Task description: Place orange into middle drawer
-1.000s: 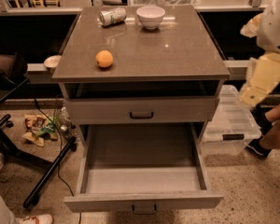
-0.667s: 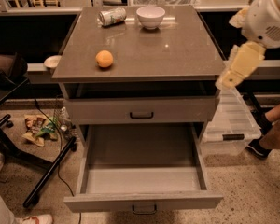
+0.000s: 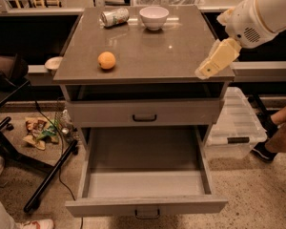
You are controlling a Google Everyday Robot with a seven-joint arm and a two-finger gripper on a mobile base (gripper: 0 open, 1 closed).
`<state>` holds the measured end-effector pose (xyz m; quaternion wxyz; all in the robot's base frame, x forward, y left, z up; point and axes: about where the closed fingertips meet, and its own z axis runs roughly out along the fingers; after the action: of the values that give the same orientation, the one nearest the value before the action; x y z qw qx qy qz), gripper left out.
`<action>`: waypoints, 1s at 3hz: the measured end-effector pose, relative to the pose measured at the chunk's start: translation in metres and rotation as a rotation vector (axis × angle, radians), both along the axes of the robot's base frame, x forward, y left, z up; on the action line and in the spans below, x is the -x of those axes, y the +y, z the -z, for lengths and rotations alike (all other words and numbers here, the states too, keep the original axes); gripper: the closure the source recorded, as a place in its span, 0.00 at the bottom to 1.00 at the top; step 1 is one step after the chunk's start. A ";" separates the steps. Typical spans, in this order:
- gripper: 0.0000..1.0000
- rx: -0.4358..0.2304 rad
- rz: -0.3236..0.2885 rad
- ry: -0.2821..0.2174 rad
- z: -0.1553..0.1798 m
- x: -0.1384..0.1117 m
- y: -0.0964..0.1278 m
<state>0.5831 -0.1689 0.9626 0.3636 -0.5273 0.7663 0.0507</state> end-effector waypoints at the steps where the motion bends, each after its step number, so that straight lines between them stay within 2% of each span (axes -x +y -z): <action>1: 0.00 0.000 -0.001 0.001 0.000 0.000 0.000; 2: 0.00 -0.039 0.017 -0.013 0.003 -0.008 0.007; 3: 0.00 -0.172 -0.004 -0.042 0.009 -0.037 0.043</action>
Offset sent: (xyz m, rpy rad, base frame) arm 0.0202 0.0123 -0.0075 0.0983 -0.0325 -0.0508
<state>0.6202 -0.1263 0.9534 0.4237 -0.4964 0.7503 0.1060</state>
